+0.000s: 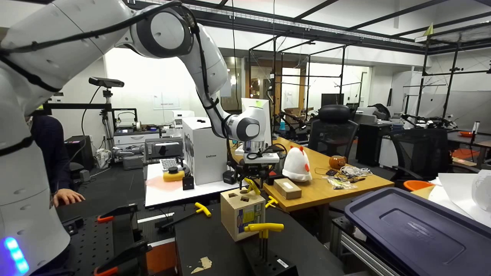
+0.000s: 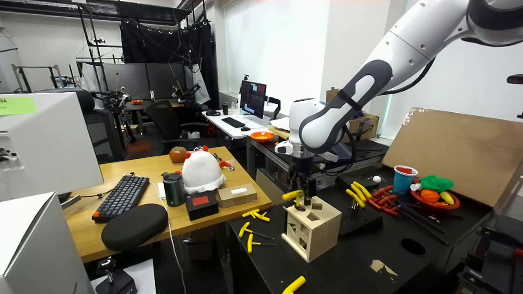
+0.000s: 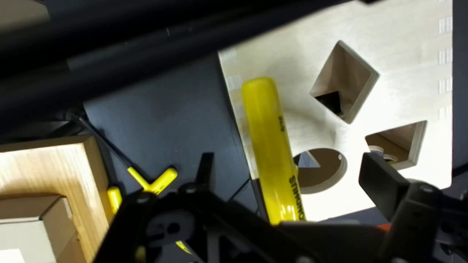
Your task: Pick up the yellow object tool and put it among the other yellow tools
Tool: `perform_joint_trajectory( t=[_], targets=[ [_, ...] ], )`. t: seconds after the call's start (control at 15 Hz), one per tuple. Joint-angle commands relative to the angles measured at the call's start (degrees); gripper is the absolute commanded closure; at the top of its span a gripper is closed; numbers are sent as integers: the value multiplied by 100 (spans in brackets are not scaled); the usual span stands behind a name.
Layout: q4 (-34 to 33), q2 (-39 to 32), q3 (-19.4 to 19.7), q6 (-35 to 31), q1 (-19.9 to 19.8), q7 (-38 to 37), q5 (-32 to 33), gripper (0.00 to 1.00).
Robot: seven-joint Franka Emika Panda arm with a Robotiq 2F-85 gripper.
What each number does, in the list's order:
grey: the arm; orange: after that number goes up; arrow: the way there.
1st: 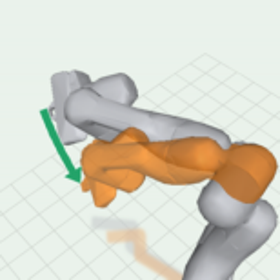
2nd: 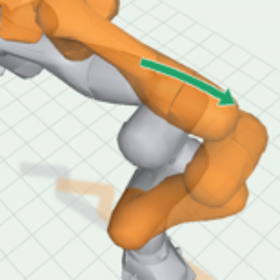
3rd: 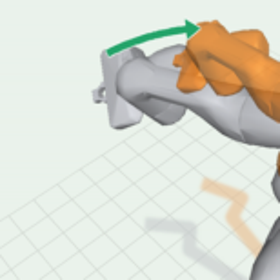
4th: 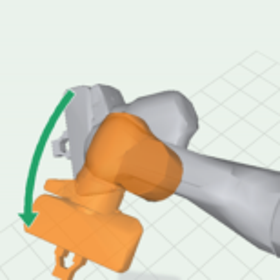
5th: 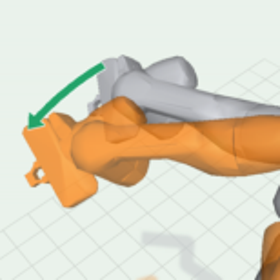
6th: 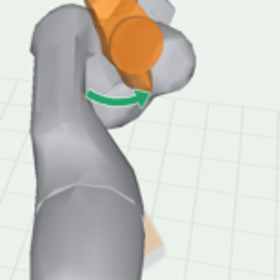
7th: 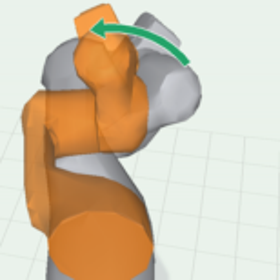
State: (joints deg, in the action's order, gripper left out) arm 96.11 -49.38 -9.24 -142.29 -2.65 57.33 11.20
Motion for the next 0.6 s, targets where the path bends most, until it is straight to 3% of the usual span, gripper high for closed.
perform_joint_trajectory(
  t=[0.0, 0.27, 0.33, 0.4, 0.53],
  targets=[
    [-230, -89, -93, 203, -68, 136, -125, 0],
    [-467, -118, -80, 467, -34, 19, -224, 0],
    [-528, -128, -73, 564, -29, 7, -262, 25],
    [-574, -137, -48, 646, -10, -22, -275, 26],
    [-661, -152, -42, 794, -10, -38, -316, 41]
  ],
)
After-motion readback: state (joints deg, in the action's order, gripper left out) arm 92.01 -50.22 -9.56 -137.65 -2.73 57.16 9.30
